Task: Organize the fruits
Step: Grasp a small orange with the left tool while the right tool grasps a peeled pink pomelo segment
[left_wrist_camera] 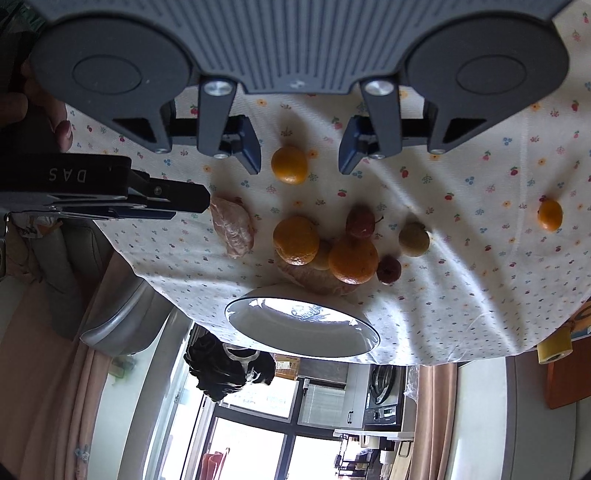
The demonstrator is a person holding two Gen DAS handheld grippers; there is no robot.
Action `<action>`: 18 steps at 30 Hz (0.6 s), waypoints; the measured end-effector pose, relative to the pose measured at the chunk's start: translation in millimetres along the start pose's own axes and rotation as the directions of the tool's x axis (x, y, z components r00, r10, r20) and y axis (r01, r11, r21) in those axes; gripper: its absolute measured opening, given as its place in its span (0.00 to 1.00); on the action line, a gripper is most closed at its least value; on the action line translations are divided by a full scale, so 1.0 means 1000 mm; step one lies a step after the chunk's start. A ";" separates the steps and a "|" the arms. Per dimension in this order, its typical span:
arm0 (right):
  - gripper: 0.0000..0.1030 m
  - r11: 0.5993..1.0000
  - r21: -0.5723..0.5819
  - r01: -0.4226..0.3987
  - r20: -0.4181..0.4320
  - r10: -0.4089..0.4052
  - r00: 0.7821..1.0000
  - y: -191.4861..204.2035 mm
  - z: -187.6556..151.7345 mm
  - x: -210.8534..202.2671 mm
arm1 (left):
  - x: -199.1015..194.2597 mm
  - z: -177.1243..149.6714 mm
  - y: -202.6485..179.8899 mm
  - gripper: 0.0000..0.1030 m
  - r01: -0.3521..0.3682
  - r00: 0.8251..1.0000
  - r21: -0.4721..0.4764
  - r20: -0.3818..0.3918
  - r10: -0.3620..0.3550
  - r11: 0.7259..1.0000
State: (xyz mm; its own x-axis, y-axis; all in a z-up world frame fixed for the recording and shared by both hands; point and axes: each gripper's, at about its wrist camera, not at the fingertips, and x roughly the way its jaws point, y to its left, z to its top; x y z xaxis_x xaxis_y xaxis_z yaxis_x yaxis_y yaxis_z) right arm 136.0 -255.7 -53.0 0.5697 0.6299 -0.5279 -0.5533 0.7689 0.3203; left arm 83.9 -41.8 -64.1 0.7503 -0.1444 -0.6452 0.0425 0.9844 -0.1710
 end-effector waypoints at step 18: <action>0.58 0.995 -0.066 0.069 -0.014 -0.070 0.997 0.002 0.007 0.039 | 0.015 0.007 0.016 0.21 -0.032 0.999 -0.042 0.009 0.033 0.999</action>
State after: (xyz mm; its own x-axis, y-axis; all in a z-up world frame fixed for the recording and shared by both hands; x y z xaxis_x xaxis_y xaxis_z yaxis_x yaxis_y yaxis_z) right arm 161.3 -228.6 -67.3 0.5983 0.5732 -0.5599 -0.5516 0.8015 0.2311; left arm 100.1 -27.8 -71.4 0.7573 -0.1110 -0.6436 -0.0098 0.9834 -0.1812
